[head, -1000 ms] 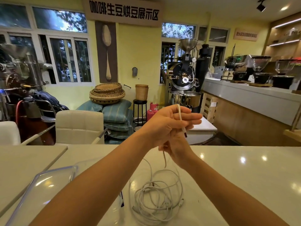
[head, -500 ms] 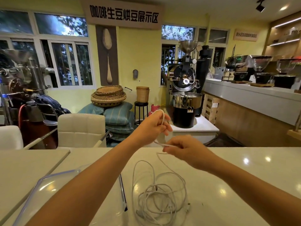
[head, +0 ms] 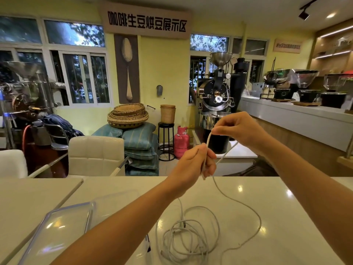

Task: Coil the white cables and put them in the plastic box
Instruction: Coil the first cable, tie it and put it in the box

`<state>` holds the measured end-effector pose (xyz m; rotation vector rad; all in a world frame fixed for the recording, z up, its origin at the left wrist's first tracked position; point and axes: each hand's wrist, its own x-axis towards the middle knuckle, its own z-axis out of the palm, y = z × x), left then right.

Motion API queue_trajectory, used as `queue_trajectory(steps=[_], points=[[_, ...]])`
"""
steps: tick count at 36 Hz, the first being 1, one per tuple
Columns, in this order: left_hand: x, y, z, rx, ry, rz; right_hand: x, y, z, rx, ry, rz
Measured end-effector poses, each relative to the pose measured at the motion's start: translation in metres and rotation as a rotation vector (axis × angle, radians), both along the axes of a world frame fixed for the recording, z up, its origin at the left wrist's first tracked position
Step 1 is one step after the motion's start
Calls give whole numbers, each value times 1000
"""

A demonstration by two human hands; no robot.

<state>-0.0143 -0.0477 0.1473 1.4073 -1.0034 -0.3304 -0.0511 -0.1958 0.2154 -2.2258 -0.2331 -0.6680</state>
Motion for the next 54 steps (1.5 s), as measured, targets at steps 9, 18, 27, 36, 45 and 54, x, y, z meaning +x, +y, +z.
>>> queue_trajectory(steps=[9, 18, 27, 36, 45, 54], points=[[-9, 2, 12, -44, -54, -94, 18, 7, -36, 595, 88, 200], [-4, -3, 23, -69, -66, 25, 22, 61, -87, 971, 282, 225], [20, -9, 18, -28, -155, 184, 0, 62, -78, 428, 563, 126], [43, 5, 11, 76, -358, 299, -20, 50, -42, -325, 353, -32], [26, 5, -3, 86, -282, 197, -5, 19, 12, -282, 137, -86], [0, 6, 6, -31, -181, -2, 12, 3, 16, 19, 51, 16]])
